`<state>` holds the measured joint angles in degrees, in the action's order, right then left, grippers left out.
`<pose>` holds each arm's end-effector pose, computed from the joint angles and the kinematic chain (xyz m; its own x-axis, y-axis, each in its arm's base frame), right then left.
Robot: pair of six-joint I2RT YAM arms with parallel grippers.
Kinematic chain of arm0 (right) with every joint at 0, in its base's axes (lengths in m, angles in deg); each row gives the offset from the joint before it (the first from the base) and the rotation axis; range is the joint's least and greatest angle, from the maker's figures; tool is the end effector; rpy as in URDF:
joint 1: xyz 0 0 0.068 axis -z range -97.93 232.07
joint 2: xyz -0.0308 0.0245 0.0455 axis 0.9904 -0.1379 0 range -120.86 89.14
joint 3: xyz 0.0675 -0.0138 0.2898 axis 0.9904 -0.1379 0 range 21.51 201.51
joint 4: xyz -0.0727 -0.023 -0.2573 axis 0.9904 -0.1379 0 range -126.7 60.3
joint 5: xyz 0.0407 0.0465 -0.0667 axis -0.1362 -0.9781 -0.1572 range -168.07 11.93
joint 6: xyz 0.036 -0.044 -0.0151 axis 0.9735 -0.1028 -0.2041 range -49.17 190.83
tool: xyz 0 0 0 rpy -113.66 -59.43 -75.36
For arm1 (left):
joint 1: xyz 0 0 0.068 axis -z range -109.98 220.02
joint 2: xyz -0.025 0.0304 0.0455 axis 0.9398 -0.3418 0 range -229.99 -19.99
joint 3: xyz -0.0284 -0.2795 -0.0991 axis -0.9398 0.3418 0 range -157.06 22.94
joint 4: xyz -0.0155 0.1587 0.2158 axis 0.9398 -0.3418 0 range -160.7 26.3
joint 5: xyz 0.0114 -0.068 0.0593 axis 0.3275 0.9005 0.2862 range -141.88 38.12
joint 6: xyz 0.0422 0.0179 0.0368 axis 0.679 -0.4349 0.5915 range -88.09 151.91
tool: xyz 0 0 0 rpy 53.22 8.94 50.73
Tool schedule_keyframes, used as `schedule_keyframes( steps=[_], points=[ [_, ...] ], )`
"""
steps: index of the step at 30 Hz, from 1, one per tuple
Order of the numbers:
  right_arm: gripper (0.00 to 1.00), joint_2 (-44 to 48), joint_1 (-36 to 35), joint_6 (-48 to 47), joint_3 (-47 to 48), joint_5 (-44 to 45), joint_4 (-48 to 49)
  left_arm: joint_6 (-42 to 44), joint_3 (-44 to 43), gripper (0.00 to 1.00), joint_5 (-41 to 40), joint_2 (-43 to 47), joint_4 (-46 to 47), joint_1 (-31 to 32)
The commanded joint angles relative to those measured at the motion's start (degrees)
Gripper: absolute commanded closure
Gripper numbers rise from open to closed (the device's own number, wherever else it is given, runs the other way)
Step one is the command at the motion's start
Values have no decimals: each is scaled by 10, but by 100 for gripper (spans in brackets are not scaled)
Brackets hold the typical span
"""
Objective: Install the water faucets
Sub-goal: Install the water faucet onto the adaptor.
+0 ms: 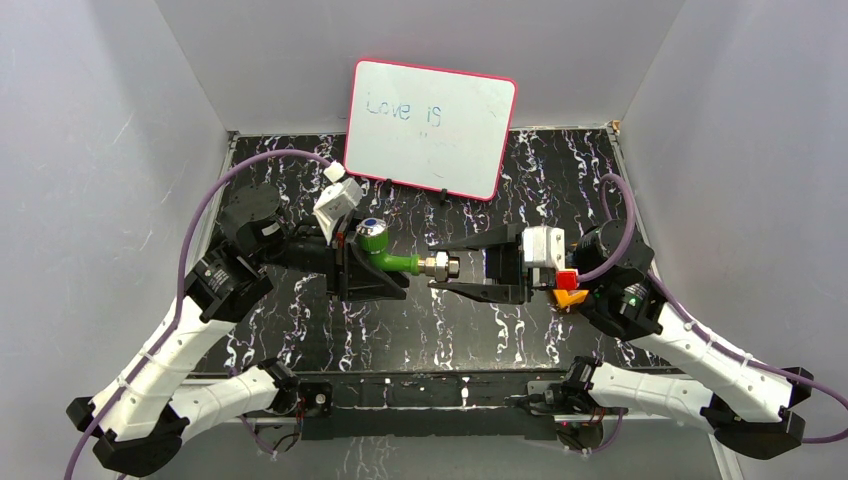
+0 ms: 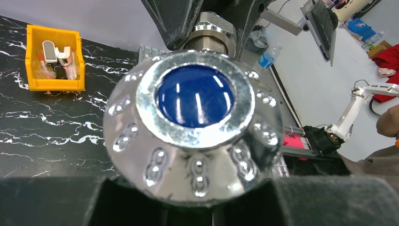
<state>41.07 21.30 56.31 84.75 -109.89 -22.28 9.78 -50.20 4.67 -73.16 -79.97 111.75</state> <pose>0.0564 0.1471 0.4955 0.4270 0.3269 -0.8431 -0.9010 0.0744 -0.4274 0.0958 -0.1333 0.4944 -0.3276 0.0140 -0.9447 0.9336 -0.1486 -0.3259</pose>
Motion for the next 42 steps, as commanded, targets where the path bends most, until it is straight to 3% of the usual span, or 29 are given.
schedule_keyframes(
  steps=[1, 16, 42],
  points=[
    [100, -1, -1, -4, 32, 0, 27, -7, -15, 100, 19, 5, 18, 1],
    [100, -11, -1, 63, 7, 62, 35, -11, -14, 100, 27, 2, 22, 3],
    [100, -11, -1, 480, -67, 198, 101, 11, -32, 100, 28, -9, 27, 2]
  ],
)
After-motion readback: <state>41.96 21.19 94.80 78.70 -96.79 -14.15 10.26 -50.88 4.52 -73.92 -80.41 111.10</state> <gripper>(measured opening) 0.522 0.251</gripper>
